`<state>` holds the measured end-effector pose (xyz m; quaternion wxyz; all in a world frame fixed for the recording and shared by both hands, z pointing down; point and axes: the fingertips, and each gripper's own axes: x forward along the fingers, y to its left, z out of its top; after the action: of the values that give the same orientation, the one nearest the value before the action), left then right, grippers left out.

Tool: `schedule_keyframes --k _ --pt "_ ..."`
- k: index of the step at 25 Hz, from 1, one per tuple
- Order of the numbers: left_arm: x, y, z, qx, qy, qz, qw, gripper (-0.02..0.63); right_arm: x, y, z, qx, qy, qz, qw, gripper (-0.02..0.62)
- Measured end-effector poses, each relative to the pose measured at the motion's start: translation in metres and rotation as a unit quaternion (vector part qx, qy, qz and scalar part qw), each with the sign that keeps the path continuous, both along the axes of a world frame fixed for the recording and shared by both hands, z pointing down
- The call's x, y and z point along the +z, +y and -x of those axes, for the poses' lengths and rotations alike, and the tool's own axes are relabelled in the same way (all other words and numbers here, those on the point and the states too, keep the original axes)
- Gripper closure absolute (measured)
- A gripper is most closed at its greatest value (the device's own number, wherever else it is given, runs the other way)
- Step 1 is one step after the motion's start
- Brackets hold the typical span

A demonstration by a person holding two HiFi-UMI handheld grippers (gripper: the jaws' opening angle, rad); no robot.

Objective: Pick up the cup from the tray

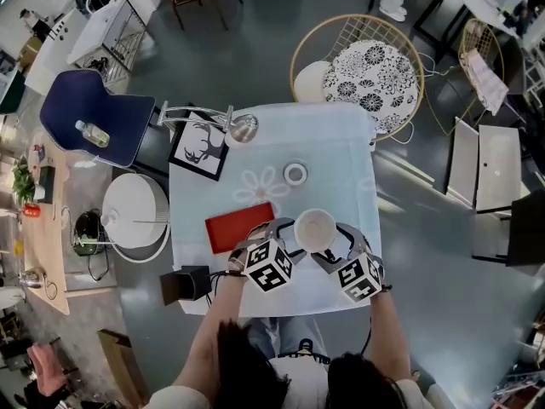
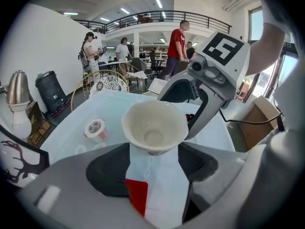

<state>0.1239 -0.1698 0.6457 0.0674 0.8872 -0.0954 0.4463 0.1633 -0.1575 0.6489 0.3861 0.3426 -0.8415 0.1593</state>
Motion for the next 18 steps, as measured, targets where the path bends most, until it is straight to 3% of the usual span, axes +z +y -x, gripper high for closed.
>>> schedule_keyframes --k 3,6,11,14,18 --pt "-0.004 0.001 0.012 -0.018 -0.005 0.0 0.9998 0.289 -0.012 0.001 -0.003 0.002 0.0 -0.007 1.0 0.206" --pt "-0.013 0.008 0.026 -0.032 -0.005 -0.002 0.9995 0.287 -0.03 0.003 -0.011 0.035 -0.019 -0.027 0.999 0.201" --pt "-0.06 0.019 0.027 -0.066 0.073 -0.004 0.9952 0.289 -0.068 0.01 -0.017 0.087 -0.056 -0.068 0.992 0.254" --pt "-0.088 0.02 0.028 -0.087 0.102 -0.043 0.9901 0.39 -0.091 0.012 -0.019 0.124 -0.066 -0.101 0.985 0.386" --pt "-0.119 0.02 0.029 -0.12 0.146 -0.074 0.9792 0.515 -0.12 0.017 -0.016 0.149 -0.079 -0.128 0.977 0.485"
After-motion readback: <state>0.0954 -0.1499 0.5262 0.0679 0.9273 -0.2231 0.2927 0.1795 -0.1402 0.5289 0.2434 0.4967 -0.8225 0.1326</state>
